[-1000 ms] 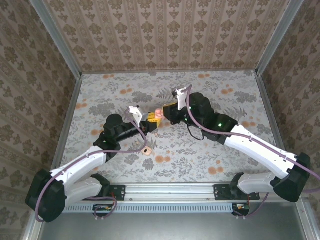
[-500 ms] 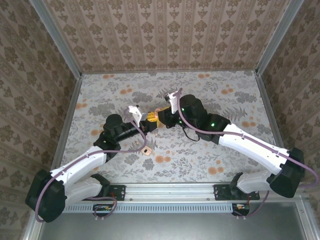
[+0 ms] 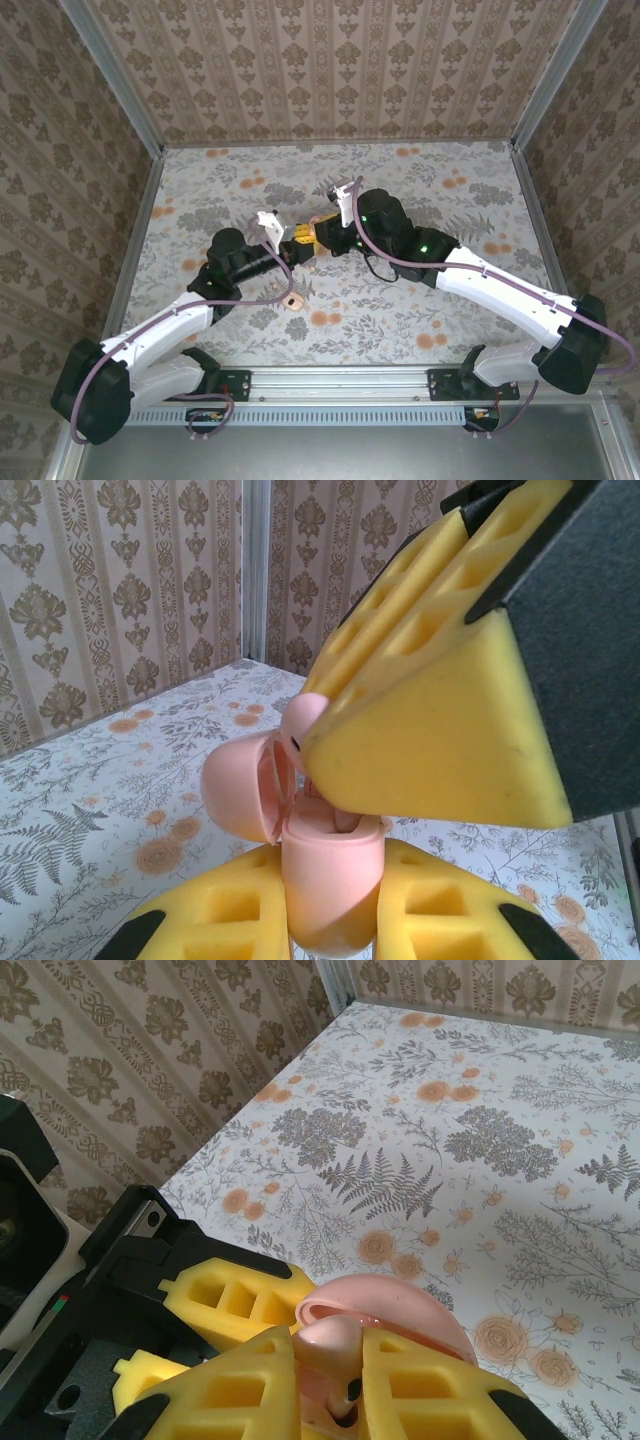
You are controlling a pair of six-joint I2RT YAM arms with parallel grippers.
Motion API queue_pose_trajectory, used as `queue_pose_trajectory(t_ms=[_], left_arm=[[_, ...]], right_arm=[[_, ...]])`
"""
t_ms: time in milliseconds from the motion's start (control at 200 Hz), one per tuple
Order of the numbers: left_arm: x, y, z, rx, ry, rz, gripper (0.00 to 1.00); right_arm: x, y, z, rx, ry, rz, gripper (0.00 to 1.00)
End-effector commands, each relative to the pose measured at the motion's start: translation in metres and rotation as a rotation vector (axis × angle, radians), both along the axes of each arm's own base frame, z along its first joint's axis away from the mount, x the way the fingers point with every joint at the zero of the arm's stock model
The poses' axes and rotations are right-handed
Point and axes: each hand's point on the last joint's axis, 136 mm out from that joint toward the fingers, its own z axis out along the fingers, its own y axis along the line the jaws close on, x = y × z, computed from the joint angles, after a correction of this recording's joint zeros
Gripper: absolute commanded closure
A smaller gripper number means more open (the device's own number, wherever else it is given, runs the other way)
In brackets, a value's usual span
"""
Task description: Insert the wireless bluetooth earbuds into the charging case
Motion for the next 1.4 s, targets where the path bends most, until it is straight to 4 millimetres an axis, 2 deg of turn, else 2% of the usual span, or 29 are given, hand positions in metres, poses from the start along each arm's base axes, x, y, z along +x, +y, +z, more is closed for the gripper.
queue_pose_trajectory(t_ms=[0, 300, 700, 925, 1220, 1395], left_arm=[[0.000, -0.002, 0.023, -0.050, -0.045, -0.006, 1.00], [-0.002, -0.002, 0.025, -0.054, -0.046, -0.013, 1.00], [-0.003, -0.001, 0.025, -0.056, -0.049, -0.010, 1.00], [-0.005, -0.001, 0.027, -0.062, -0.059, -0.020, 1.00], [-0.005, -0.002, 0.029, -0.078, -0.065, -0.026, 1.00], [-0.004, -0.004, 0.030, -0.082, -0.064, -0.032, 1.00]], right_arm=[[-0.008, 0.004, -0.006, -0.013, 0.020, 0.025, 0.83], [-0.004, 0.005, -0.015, -0.061, 0.071, 0.010, 0.82], [-0.010, 0.004, 0.000, -0.005, 0.076, 0.034, 0.81], [-0.006, 0.001, -0.005, 0.002, 0.153, 0.018, 0.81], [-0.007, -0.002, 0.008, 0.077, 0.173, 0.008, 0.81], [-0.009, -0.002, 0.006, 0.069, 0.192, 0.011, 0.81]])
